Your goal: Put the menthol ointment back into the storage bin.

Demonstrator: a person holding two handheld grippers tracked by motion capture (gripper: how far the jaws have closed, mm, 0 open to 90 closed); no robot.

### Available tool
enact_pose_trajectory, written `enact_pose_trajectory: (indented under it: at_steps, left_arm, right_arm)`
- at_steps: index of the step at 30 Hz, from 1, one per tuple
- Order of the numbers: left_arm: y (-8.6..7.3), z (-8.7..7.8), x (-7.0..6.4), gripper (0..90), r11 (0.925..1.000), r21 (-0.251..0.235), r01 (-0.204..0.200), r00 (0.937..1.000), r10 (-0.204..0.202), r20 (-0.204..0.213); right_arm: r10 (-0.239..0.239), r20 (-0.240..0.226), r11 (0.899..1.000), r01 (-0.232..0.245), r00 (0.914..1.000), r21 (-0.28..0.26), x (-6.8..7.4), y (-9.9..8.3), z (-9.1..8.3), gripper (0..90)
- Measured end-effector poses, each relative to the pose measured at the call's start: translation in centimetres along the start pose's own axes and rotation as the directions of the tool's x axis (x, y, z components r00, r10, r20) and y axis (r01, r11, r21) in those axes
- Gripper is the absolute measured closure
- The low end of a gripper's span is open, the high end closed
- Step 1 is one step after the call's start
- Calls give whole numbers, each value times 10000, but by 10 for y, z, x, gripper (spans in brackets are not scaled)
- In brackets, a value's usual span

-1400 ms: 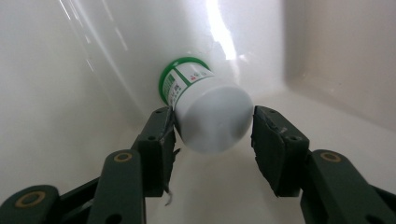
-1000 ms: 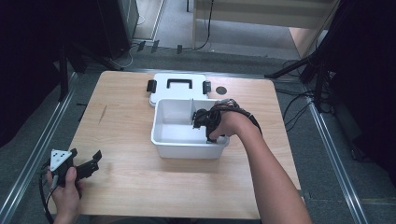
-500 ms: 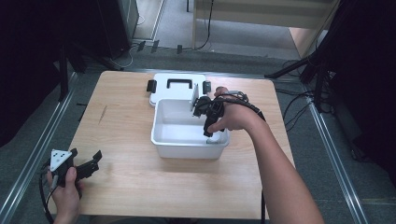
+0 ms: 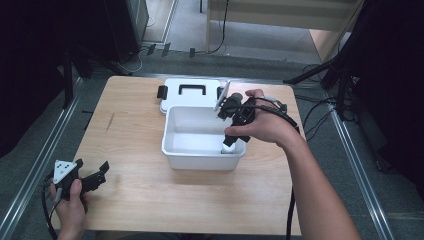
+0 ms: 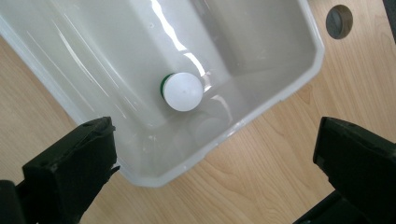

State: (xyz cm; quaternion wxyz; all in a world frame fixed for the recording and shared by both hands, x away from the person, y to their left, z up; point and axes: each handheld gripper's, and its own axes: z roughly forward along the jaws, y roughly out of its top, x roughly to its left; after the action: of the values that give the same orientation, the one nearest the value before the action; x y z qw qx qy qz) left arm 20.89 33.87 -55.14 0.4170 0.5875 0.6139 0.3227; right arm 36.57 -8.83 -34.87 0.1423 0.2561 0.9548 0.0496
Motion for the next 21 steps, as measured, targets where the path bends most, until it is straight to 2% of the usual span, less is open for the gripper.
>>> enact_pose_trajectory:
  at_steps: [5,12,15,21]
  left_arm:
    - [0,0,0,87,10000,1,-17,10000,17,-25]
    - [0,0,-1,87,10000,4,-66,10000,66,-31]
    - [0,0,-1,87,10000,24,-85,10000,85,-36]
    - [0,0,-2,87,10000,-9,-98,9999,98,-67]
  right_arm:
    - [672,-33,9963,-673,9977,-525,-10,-21,-4,0]
    - [1698,-199,9749,-1709,9853,-1430,-22,-58,-1,0]
    - [2035,-380,9616,-2070,9783,-1801,-25,-76,5,0]
    - [2796,-686,9200,-2877,9577,-2661,-30,-112,18,0]
